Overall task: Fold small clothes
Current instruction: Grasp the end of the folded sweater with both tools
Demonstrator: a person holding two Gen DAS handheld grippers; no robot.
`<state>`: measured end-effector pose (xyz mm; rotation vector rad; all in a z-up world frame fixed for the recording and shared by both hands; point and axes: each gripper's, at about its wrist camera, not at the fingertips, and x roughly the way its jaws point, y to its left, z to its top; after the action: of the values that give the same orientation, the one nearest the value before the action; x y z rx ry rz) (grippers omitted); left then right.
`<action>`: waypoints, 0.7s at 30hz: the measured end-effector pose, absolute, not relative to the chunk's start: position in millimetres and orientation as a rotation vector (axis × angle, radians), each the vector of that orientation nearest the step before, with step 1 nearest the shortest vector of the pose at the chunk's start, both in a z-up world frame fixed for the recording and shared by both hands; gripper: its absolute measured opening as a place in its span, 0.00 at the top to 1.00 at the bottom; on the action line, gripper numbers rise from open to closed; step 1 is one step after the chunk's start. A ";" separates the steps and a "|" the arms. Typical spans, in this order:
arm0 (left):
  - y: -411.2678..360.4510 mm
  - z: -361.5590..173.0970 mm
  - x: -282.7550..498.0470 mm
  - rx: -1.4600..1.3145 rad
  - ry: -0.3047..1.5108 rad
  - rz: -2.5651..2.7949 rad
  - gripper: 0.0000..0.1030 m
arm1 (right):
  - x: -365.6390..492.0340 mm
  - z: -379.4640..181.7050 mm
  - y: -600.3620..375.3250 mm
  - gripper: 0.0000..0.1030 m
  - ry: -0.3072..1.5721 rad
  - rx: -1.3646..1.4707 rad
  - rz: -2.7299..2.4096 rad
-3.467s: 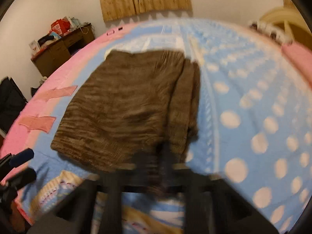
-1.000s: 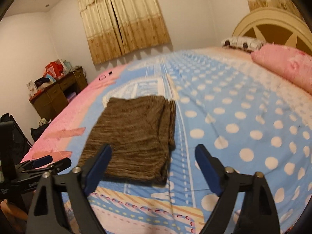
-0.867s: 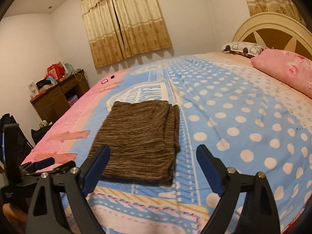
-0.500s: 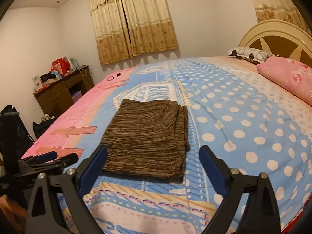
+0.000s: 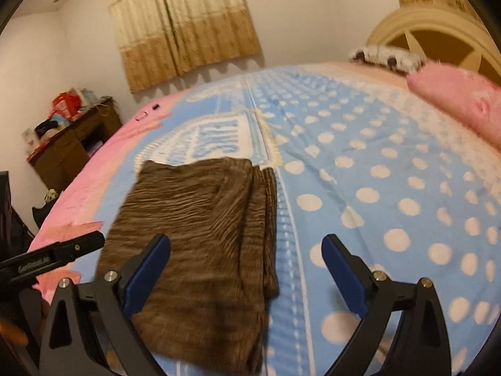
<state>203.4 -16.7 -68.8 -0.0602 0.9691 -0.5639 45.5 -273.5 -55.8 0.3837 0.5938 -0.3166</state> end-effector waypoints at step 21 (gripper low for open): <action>-39.8 -89.5 198.2 0.023 0.894 -0.547 0.32 | 67.3 -98.6 -268.0 0.38 0.701 0.405 -0.204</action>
<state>198.2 -39.8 -89.5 0.0235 0.8941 -0.5474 67.3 -268.0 -98.6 0.4053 0.7008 -0.2042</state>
